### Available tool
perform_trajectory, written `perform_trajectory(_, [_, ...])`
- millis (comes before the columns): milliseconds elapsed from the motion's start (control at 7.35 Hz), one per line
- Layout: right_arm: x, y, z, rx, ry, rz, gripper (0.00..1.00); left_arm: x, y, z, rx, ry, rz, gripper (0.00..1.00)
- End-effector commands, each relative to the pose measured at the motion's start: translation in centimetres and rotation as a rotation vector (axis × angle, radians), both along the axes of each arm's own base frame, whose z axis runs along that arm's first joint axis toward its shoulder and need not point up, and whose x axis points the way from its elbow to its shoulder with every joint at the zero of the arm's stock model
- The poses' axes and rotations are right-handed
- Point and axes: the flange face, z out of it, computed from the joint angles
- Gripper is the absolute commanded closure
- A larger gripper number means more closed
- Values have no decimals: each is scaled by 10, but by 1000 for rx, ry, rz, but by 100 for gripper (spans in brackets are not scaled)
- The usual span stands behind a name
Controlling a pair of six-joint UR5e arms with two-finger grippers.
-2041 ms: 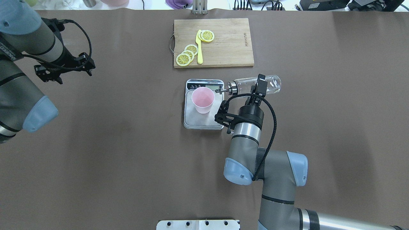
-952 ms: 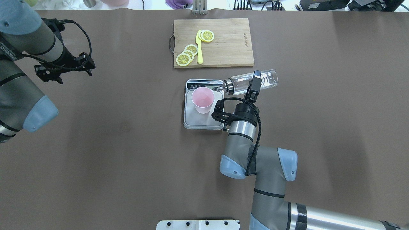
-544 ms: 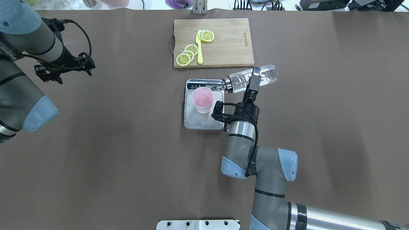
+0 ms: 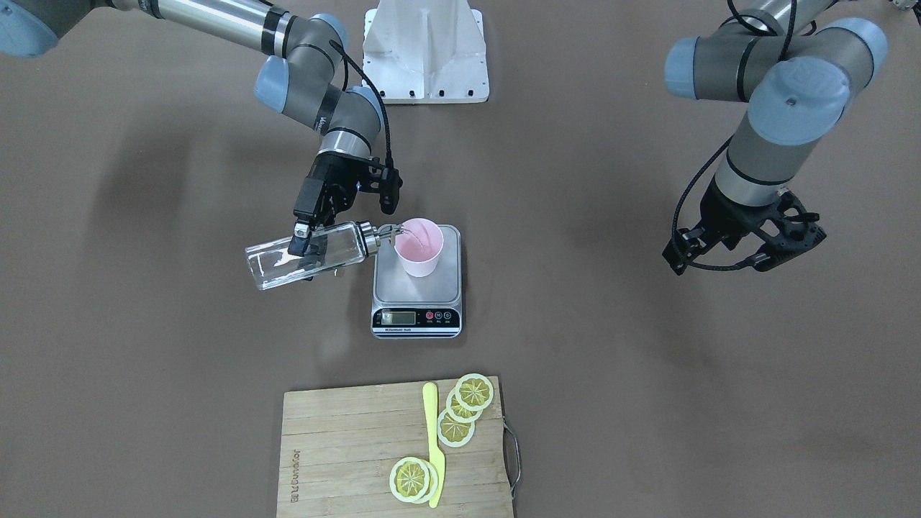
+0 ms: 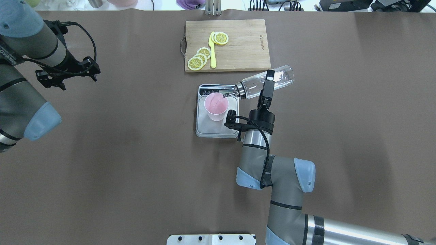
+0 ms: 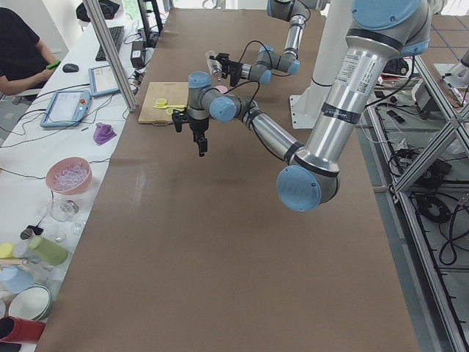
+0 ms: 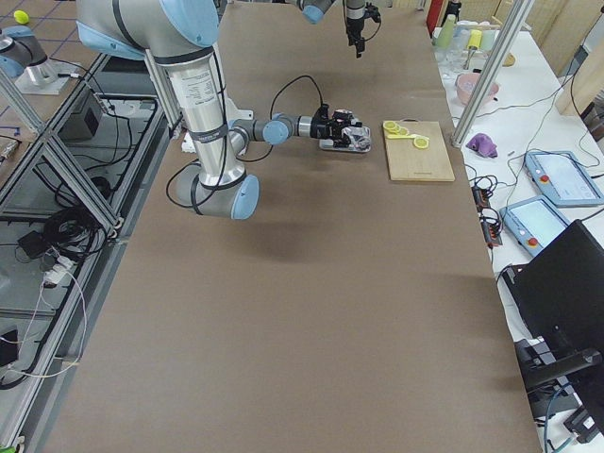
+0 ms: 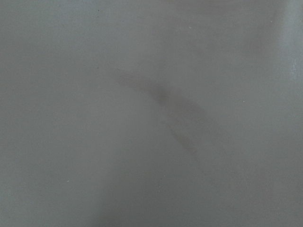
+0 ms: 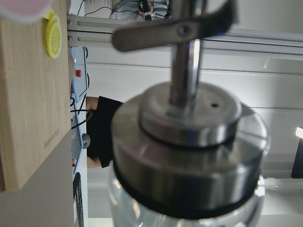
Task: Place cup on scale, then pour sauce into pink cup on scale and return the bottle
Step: 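Tilt the bottle spout down over the pink cup with the right gripper, then tilt the sauce bottle back upright with the right gripper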
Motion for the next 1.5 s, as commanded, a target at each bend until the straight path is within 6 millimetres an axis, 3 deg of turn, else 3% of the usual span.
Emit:
perform_trajectory(0, [2, -1, 0, -25, -100, -10, 100, 0, 0, 0, -2, 0, -1, 2])
perform_trajectory(272, [0, 1, 0, -83, -342, -54, 100, 2, 2, 0, -17, 19, 16, 2])
perform_trajectory(408, [0, 2, -2, -98, -381, -62, 100, 1, 3, -1, -20, 22, 16, 2])
perform_trajectory(680, [3, 8, -21, -148, -615, -77, 100, 0, 2, -1, -18, 21, 13, 2])
perform_trajectory(816, [23, 16, -52, -209, -729, -122, 100, -5, 0, -3, -15, 25, 7, 2])
perform_trajectory(952, [43, 17, -66, -232, -783, -141, 100, -13, -3, -6, -12, 28, -7, 2])
perform_trajectory(1361, [97, -1, -63, -269, -1036, -193, 100, -22, -8, -8, -8, 29, -23, 2])
